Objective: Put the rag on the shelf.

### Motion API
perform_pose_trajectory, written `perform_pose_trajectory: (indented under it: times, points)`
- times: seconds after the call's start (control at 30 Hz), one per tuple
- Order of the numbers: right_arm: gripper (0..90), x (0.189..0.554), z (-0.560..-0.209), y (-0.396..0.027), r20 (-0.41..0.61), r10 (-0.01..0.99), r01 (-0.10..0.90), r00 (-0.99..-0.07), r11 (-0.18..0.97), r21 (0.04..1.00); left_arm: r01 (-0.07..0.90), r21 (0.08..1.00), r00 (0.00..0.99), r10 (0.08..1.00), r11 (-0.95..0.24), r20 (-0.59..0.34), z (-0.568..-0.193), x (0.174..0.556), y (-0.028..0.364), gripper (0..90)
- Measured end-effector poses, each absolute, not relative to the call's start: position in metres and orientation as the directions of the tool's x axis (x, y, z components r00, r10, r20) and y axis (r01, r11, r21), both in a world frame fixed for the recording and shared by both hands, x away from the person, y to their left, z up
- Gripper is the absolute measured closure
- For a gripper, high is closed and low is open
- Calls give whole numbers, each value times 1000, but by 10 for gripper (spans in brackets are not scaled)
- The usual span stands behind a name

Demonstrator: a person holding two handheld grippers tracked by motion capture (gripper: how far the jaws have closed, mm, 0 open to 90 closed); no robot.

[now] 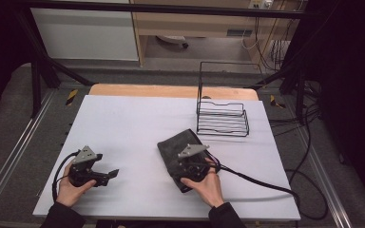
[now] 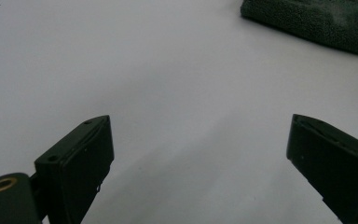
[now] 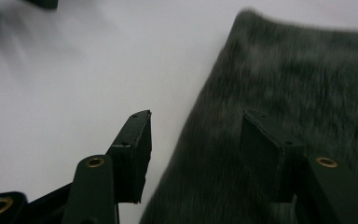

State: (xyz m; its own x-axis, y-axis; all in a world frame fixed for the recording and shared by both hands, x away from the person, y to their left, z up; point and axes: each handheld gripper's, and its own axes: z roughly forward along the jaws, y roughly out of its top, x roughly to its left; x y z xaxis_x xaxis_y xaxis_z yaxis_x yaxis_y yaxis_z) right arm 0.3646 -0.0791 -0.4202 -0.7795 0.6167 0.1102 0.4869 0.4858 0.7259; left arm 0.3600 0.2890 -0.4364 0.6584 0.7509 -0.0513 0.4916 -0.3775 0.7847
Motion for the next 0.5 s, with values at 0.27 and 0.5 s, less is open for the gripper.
perform_pose_trajectory:
  times: [0.27,0.5]
  points:
    - [563,341,-432,-111,109,622,509,-775,513,691,492,785,659,751,-376,-53,-437,360,289,71]
    - [544,336,-440,-120,114,603,495,-789,515,700,489,783,664,747,-384,-48,-436,359,288,71]
